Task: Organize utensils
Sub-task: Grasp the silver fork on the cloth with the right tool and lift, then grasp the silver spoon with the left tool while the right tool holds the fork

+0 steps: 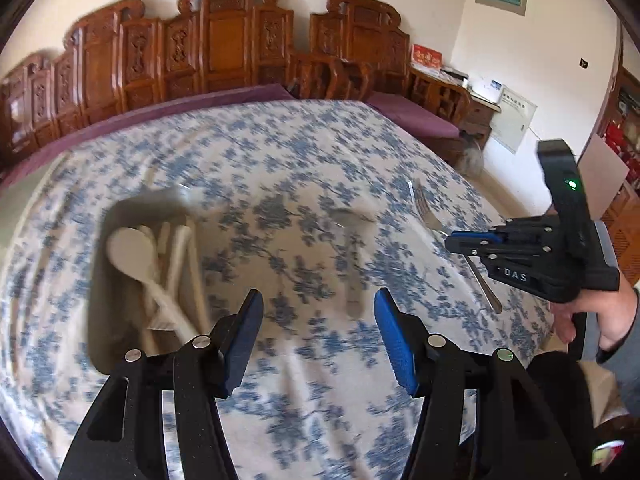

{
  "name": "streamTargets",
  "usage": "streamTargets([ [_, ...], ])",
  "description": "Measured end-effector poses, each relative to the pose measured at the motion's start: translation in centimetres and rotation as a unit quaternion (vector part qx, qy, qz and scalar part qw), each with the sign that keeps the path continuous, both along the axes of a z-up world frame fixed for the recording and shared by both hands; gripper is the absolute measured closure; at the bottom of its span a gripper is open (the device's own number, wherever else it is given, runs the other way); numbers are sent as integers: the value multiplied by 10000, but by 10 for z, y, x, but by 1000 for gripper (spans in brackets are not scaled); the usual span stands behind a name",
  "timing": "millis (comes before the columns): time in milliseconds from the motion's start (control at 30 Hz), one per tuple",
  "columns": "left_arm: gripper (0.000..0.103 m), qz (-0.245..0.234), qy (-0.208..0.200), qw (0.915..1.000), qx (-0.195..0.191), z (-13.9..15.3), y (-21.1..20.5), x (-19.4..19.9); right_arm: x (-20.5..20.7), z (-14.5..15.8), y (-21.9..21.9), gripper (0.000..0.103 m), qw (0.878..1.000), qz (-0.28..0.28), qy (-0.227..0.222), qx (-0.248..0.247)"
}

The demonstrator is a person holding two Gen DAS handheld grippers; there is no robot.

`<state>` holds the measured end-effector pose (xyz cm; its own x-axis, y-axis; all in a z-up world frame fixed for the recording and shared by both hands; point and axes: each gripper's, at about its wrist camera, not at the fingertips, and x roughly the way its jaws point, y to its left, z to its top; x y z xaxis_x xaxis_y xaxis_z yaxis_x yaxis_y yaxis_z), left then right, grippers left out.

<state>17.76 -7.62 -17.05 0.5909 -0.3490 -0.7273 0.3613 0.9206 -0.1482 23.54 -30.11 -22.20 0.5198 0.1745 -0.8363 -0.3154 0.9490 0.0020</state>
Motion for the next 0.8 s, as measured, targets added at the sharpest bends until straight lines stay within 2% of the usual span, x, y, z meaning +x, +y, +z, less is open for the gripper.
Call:
streamTargets([
  [233, 48, -203, 213, 9994, 199, -23, -37, 29, -1, -23, -45, 95, 9996, -272, 69, 94],
  [433, 49, -346, 442, 9977, 376, -48, -65, 64, 6, -38, -63, 95, 9995, -261, 145, 129],
  [633, 63, -313, 685, 9955, 566, -78, -82, 97, 5, -40, -71, 95, 9996, -115, 179, 194],
  [700, 74, -300, 805, 9940, 680, -87, -87, 107, 7, -41, -76, 95, 9993, -142, 194, 285],
  [767, 75, -283, 775, 9938, 739, -88, -90, 113, 9, -42, -79, 95, 9991, -168, 186, 339],
  [800, 79, -278, 777, 9937, 763, -88, -92, 115, 10, -43, -80, 95, 9990, -175, 184, 357],
])
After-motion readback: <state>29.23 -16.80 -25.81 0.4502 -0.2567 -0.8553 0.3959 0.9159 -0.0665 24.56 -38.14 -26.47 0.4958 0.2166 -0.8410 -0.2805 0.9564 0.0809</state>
